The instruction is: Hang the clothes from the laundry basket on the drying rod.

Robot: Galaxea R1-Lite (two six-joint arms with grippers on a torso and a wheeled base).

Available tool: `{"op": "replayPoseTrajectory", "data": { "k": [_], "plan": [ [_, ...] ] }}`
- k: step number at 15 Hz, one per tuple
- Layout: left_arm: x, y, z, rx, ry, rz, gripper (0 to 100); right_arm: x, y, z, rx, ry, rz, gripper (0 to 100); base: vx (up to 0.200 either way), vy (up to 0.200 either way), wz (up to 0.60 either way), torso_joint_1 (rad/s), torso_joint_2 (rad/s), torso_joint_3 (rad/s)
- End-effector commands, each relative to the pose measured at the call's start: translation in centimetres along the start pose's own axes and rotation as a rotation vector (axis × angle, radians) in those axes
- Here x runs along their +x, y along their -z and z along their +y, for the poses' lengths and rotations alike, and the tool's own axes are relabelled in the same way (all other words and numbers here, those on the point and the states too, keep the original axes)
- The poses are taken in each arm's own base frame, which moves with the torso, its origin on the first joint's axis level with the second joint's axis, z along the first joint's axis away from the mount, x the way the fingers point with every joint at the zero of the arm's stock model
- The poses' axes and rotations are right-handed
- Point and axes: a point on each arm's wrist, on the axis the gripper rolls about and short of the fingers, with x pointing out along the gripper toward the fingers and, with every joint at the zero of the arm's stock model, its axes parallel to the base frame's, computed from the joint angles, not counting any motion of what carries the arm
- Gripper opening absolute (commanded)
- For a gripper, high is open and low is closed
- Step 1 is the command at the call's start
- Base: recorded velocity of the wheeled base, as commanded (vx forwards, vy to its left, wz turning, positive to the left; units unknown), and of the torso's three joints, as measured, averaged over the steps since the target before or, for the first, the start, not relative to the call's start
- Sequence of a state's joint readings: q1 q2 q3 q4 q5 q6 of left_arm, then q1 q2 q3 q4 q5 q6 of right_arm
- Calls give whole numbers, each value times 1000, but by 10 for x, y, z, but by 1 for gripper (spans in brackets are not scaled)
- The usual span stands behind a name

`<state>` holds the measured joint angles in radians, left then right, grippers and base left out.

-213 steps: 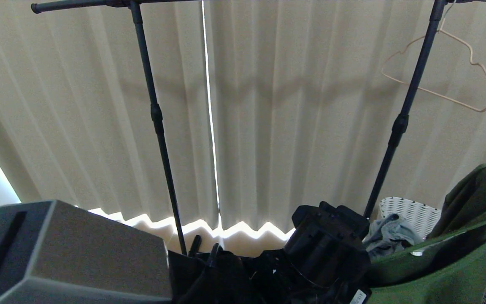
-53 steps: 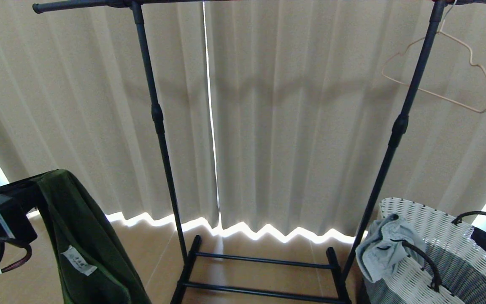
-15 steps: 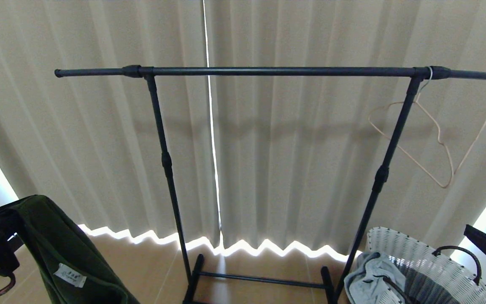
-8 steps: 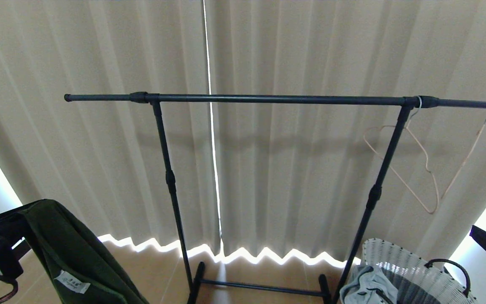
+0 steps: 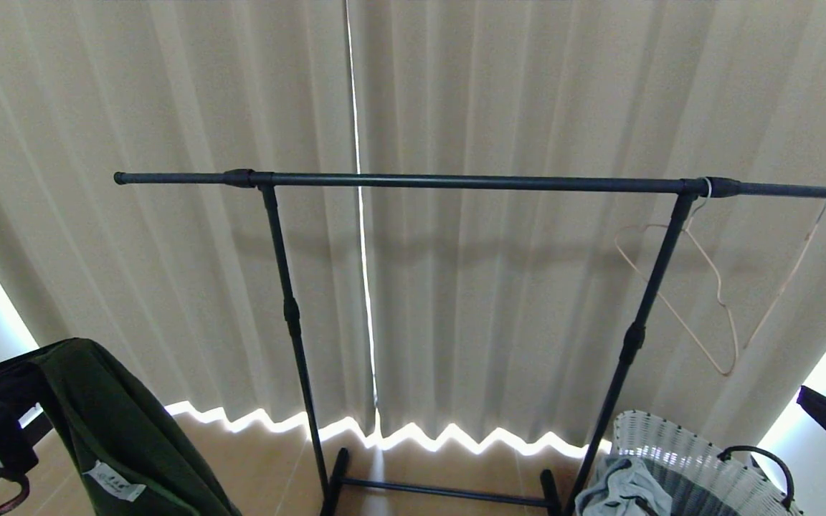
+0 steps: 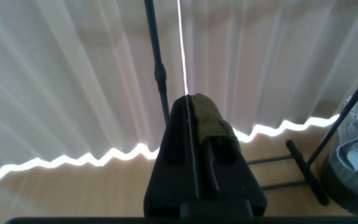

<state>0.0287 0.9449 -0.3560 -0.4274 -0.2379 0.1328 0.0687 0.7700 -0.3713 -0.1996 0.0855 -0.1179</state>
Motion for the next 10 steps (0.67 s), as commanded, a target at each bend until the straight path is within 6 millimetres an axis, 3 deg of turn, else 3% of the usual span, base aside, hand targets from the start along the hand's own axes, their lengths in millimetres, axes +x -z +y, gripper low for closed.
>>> {"op": "replayPoseTrajectory", "data": {
  "k": [1, 10],
  "plan": [
    [0, 0, 0, -4, -1, -2, 0, 0, 0, 0, 0, -1, -1, 100, 0, 0, 0, 0, 0, 0],
    [-4, 1, -2, 5, 4, -8, 0, 0, 0, 0, 0, -1, 0, 100, 0, 0, 0, 0, 0, 0]
  ]
}}
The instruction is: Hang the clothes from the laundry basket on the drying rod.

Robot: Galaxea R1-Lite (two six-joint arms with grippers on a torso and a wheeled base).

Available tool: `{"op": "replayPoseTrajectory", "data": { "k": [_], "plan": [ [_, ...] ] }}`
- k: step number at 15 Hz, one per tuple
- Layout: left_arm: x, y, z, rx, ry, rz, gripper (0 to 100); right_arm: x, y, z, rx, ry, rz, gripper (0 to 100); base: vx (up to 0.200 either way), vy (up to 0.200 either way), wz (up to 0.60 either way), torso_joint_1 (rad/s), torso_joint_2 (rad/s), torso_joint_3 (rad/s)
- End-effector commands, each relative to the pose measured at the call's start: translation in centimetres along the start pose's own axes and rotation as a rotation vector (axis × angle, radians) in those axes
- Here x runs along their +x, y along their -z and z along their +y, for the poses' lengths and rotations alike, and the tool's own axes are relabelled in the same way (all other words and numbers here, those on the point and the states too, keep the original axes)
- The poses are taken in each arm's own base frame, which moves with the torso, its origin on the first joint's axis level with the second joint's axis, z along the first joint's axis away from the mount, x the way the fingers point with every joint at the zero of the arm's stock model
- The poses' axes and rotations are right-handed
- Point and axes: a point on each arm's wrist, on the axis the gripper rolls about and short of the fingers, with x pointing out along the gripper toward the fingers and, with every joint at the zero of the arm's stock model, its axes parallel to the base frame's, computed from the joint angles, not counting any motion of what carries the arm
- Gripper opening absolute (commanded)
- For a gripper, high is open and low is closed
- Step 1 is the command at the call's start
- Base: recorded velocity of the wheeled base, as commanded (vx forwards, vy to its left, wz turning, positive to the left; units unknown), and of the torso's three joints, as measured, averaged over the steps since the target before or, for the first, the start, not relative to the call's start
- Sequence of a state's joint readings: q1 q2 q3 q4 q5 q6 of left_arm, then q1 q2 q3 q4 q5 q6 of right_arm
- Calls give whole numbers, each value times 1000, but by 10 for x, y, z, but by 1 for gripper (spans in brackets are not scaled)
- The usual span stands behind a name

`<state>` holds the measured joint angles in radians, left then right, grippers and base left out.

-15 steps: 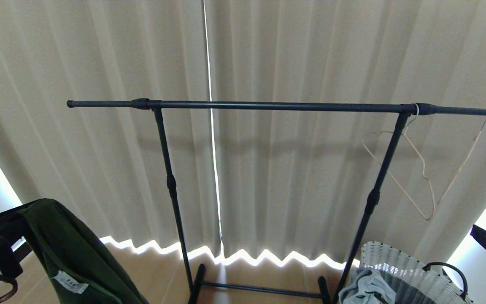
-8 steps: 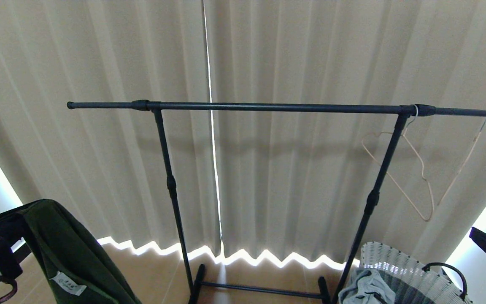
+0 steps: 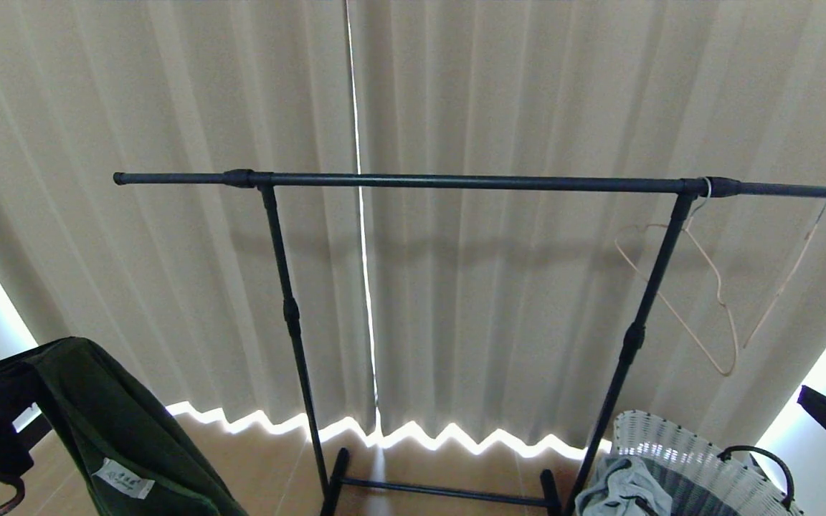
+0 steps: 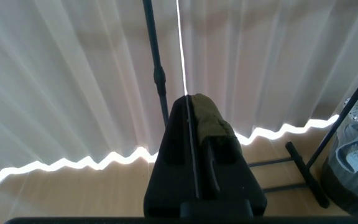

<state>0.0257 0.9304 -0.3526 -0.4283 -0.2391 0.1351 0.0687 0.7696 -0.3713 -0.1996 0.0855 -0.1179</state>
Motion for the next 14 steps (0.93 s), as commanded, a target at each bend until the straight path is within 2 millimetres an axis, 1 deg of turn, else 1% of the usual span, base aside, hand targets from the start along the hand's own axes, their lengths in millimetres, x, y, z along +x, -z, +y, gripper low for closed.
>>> {"op": "replayPoseTrajectory", "data": {
  "k": [1, 14],
  "plan": [
    [-1, 3, -1, 1, 2, 8, 0, 0, 0, 0, 0, -1, 2, 100, 0, -200, 0, -2, 2, -2],
    [-1, 4, -1, 5, 3, 12, 0, 0, 0, 0, -1, -2, -3, 100, 0, -200, 0, 4, 2, 2]
  ]
}}
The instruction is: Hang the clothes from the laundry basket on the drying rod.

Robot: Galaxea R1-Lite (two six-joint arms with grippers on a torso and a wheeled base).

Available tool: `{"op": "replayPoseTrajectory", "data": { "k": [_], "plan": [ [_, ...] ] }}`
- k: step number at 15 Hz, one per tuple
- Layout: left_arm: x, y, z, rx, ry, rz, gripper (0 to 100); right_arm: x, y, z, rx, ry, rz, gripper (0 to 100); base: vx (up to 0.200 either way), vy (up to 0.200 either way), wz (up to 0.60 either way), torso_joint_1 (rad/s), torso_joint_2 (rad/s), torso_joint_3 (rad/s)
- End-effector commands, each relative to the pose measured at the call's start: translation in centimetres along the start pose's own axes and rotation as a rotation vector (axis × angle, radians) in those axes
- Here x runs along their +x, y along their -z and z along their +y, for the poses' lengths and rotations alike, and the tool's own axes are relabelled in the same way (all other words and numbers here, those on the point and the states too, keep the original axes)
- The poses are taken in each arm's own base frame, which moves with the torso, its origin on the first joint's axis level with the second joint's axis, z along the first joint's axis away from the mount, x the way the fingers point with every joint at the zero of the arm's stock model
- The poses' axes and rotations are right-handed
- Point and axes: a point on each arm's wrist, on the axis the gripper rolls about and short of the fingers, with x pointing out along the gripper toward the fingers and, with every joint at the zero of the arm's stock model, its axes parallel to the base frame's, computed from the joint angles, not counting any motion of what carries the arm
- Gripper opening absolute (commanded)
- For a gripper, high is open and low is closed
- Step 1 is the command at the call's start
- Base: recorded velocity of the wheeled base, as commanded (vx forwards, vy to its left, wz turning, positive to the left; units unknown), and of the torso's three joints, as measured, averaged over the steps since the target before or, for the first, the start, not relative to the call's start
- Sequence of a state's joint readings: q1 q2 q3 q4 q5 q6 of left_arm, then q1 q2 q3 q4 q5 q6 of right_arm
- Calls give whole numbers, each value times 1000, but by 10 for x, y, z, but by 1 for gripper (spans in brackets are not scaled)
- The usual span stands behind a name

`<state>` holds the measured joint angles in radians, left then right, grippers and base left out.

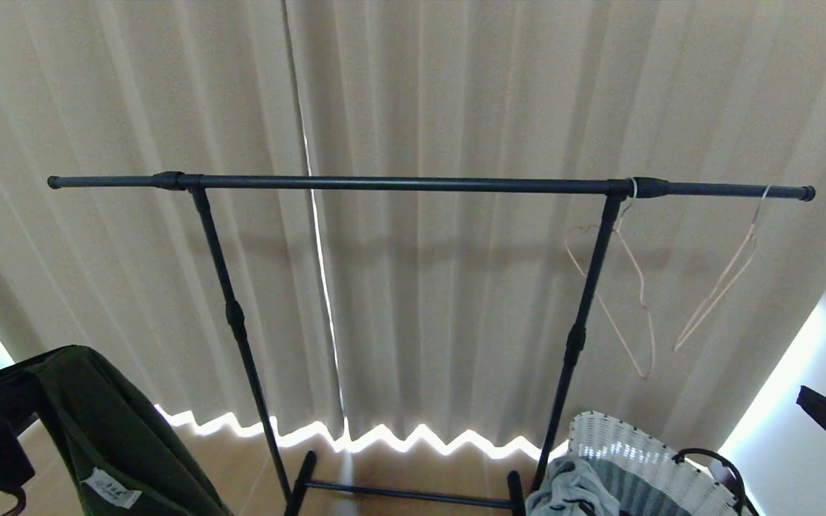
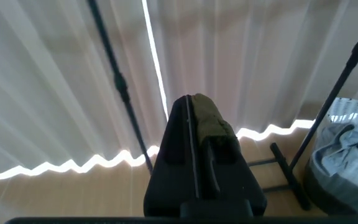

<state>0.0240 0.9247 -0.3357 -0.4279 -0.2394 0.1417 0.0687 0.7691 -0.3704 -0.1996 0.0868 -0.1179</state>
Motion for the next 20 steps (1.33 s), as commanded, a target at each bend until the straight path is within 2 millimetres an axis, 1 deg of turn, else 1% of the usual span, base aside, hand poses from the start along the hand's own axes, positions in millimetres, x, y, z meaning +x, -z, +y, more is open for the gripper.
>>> {"op": "replayPoseTrajectory", "data": {
  "k": [1, 2, 14, 20],
  "plan": [
    [0, 0, 0, 1, 0, 2, 0, 0, 0, 0, 0, -1, -1, 100, 0, -200, 0, 2, 2, -7],
    [0, 0, 0, 1, 0, 2, 0, 0, 0, 0, 0, 1, -1, 100, 0, -200, 0, 2, -2, 7],
    [4, 2, 1, 21, 2, 24, 0, 0, 0, 0, 0, 1, -1, 100, 0, 0, 0, 0, 0, 0],
    [5, 5, 0, 21, 10, 35, 0, -1, 0, 0, -2, 3, -6, 100, 200, 0, 0, -2, 0, 6]
  ]
}}
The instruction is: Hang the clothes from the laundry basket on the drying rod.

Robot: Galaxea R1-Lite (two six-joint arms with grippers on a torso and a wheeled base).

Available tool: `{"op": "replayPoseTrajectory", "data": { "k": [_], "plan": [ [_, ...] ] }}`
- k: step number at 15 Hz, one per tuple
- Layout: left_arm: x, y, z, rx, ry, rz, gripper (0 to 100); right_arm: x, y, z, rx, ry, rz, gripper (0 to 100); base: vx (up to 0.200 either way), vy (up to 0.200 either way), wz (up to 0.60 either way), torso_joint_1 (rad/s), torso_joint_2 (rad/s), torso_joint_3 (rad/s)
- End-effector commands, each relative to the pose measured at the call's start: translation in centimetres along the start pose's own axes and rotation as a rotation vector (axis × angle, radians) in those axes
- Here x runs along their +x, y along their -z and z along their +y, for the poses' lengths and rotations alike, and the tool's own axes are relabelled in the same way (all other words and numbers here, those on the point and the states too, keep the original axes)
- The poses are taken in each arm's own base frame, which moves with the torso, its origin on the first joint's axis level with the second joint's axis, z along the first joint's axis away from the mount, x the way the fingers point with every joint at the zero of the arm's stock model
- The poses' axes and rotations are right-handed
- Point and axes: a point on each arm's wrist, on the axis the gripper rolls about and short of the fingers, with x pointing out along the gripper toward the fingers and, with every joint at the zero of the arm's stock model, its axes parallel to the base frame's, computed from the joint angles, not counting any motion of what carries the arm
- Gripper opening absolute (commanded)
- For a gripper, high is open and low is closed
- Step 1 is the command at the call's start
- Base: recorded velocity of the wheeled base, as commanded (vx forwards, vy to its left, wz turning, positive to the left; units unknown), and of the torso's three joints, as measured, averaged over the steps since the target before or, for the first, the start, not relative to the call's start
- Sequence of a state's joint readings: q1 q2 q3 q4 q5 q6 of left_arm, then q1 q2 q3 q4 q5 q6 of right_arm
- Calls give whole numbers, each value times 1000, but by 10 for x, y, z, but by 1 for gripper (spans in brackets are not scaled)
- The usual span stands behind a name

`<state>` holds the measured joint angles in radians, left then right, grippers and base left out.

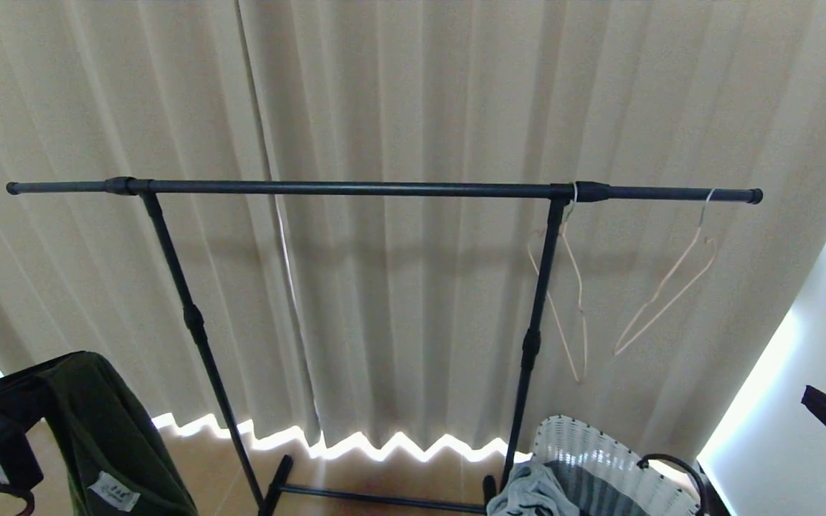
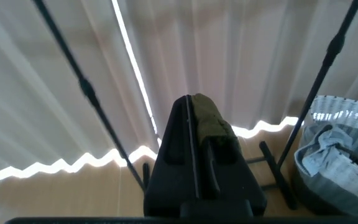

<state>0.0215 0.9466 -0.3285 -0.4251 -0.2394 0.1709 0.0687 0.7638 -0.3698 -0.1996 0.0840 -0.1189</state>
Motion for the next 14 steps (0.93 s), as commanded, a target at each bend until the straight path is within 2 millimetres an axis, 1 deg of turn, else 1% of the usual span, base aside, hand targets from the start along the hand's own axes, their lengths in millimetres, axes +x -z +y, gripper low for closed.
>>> {"op": "replayPoseTrajectory", "data": {
  "k": [1, 6, 8, 10, 11, 12, 14],
  "plan": [
    [1, 1, 0, -1, 2, 5, 0, -1, 0, 0, -1, 0, -3, 100, 200, 0, 0, -2, -2, 2],
    [1, 1, -2, 3, 16, 4, 0, -1, -1, 0, 2, 6, -8, 100, 200, 0, 0, 9, 3, -1],
    [0, 0, -2, 4, 16, -2, 0, -6, -5, -4, 52, 58, -36, 100, 0, 0, 0, 0, 0, 0],
    [2, -1, -3, 5, 27, -3, 0, -4, -4, -6, 78, 74, -18, 100, 0, 0, 0, 0, 0, 0],
    [4, -3, -4, 7, 42, -5, 0, 6, -7, -9, 87, 87, 18, 100, 0, 0, 0, 0, 0, 0],
    [5, -3, -3, 9, 40, -6, 0, 10, -10, -12, 92, 104, 30, 100, 0, 0, 0, 0, 0, 0],
    [12, -6, -1, 14, 35, -27, 0, 34, -17, -28, 122, 182, 102, 100, 0, 0, 0, 0, 0, 0]
  ]
}}
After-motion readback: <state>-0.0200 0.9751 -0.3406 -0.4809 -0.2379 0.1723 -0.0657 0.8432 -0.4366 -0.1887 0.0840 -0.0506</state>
